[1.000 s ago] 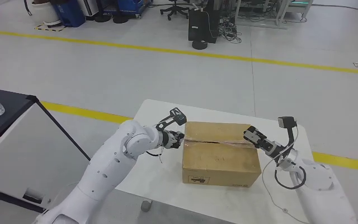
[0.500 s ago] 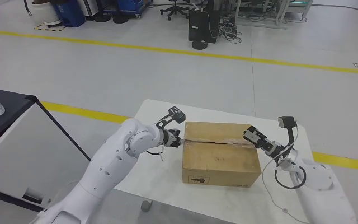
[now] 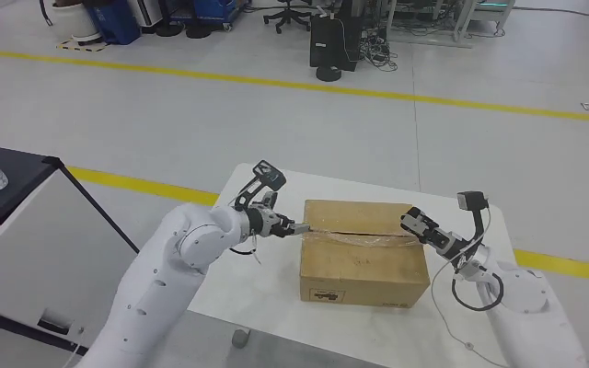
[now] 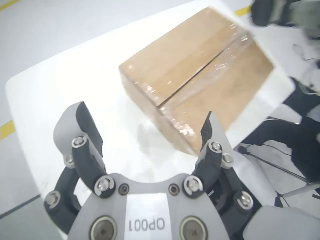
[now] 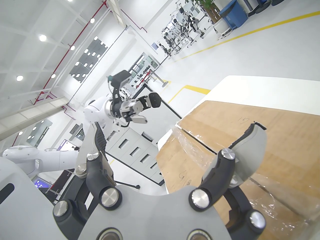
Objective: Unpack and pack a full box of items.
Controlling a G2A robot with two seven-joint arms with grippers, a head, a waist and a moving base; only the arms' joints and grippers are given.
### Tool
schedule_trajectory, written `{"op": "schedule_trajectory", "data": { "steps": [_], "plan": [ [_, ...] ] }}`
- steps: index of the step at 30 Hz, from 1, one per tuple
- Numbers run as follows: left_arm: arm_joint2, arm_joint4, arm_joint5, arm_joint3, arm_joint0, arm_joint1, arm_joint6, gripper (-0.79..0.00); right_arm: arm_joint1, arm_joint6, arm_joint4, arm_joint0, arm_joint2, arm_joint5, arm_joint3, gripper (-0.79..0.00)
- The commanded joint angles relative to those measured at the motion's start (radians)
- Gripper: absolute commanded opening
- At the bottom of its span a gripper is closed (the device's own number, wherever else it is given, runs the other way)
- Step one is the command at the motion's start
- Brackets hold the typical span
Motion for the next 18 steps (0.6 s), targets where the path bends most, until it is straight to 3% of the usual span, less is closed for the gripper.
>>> {"op": "schedule_trajectory", "data": {
  "steps": [1, 7, 10, 11, 13, 14, 18],
  "plan": [
    [0.001, -0.111, -0.056, -0.026, 0.032, -0.001, 0.041, 0.000, 0.000, 0.000, 0.000, 0.000, 0.000, 0.000, 0.000, 0.000],
    [0.027, -0.320, -0.170, -0.013, 0.055, 0.006, -0.095, 0.000, 0.000, 0.000, 0.000, 0.000, 0.000, 0.000, 0.000, 0.000],
    [0.050, -0.381, -0.180, 0.012, 0.042, 0.003, -0.088, 0.000, 0.000, 0.000, 0.000, 0.000, 0.000, 0.000, 0.000, 0.000],
    [0.057, -0.390, -0.181, 0.029, 0.032, 0.001, -0.076, -0.052, 0.000, 0.000, 0.000, 0.000, 0.000, 0.000, 0.000, 0.000],
    [0.078, -0.409, -0.170, 0.062, 0.010, -0.005, -0.052, -0.708, 0.000, 0.000, 0.000, 0.000, 0.000, 0.000, 0.000, 0.000],
    [0.087, -0.412, -0.161, 0.081, -0.002, -0.008, -0.030, -0.785, 0.000, 0.000, 0.000, 0.000, 0.000, 0.000, 0.000, 0.000],
    [0.130, -0.440, -0.121, 0.146, -0.047, -0.023, 0.025, -0.785, 0.000, 0.000, 0.000, 0.000, 0.000, 0.000, 0.000, 0.000]
  ]
}}
